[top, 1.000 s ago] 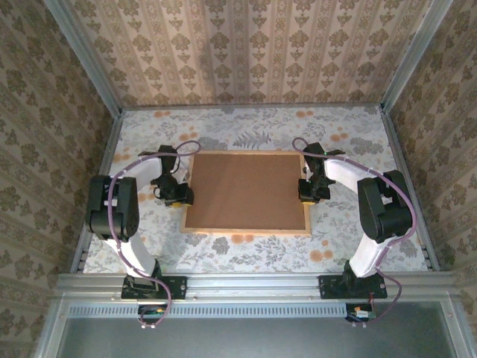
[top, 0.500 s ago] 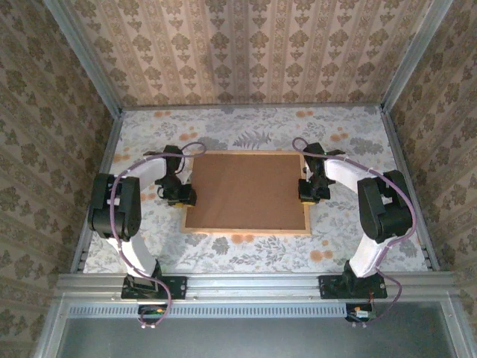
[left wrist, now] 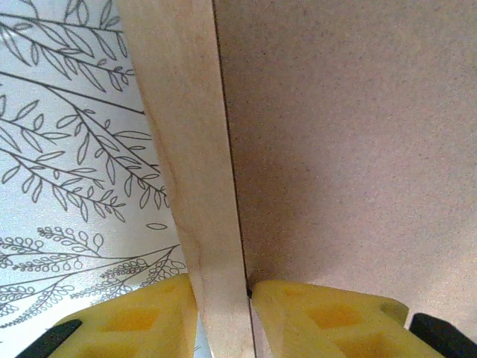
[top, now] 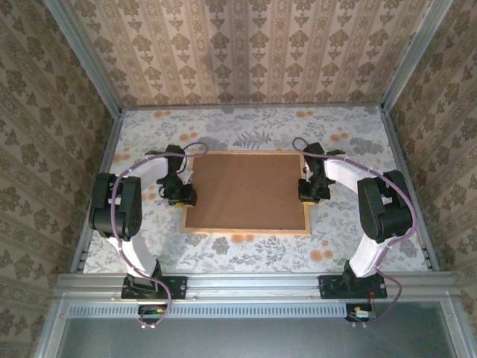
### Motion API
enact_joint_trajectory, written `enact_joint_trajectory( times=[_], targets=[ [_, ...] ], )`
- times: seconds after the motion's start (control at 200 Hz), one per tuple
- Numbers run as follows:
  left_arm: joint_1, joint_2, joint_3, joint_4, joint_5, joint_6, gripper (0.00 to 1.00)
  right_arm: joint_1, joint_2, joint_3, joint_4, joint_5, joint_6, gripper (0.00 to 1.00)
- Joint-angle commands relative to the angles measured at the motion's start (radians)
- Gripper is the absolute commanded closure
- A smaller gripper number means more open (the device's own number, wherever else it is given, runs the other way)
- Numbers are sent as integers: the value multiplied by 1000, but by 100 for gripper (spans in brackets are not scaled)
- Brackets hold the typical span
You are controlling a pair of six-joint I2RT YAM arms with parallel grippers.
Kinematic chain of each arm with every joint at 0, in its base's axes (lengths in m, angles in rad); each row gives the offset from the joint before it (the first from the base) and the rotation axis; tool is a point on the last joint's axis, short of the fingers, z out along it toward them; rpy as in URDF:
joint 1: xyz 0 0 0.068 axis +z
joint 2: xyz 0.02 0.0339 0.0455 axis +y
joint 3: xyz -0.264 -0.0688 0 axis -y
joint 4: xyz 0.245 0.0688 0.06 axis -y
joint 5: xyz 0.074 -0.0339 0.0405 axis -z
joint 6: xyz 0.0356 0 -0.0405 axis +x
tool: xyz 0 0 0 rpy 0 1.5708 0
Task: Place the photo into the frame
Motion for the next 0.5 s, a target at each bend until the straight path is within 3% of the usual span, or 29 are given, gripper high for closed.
enact_joint_trajectory(
  times=[0.0,0.2,0.495],
  targets=[
    [-35,65,-22,22,-35,22,61,15,28,8,30,-4,2,96],
    [-79,61,-25,25,-125,19,59,15,29,4,31,-4,4,96],
    [-108,60,-24,29,-163,11,58,15,23,-1,34,-7,2,96]
  ],
)
